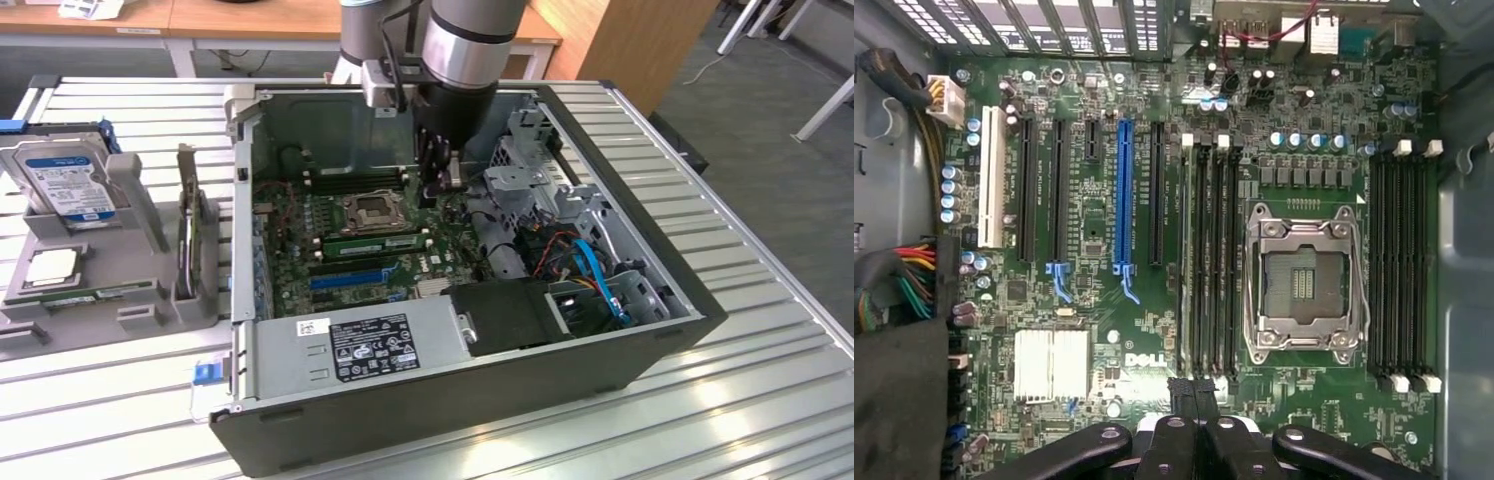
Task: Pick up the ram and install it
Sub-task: 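Press down the ram until it locks into place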
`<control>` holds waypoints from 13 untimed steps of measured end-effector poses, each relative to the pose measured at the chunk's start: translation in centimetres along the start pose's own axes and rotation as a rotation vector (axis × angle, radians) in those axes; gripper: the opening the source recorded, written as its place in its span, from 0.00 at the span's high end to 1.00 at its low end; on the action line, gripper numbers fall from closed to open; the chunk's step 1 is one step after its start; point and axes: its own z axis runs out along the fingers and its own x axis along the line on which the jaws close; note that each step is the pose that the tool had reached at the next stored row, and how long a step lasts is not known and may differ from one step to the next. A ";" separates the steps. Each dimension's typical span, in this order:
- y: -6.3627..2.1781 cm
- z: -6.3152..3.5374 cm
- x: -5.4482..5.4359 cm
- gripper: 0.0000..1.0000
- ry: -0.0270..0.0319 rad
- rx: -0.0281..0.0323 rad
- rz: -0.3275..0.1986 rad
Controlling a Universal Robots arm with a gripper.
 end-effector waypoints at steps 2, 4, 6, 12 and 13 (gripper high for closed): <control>-0.01 0.24 0.0 0.90 -0.0001 0.0000 0.000; -0.02 0.49 0.0 0.90 0.0000 0.0000 0.000; -0.02 0.72 0.0 0.90 0.0000 0.0000 0.000; -0.05 1.38 0.0 0.90 0.0000 0.0000 0.000; -0.05 1.48 0.0 0.90 0.0000 0.0000 0.000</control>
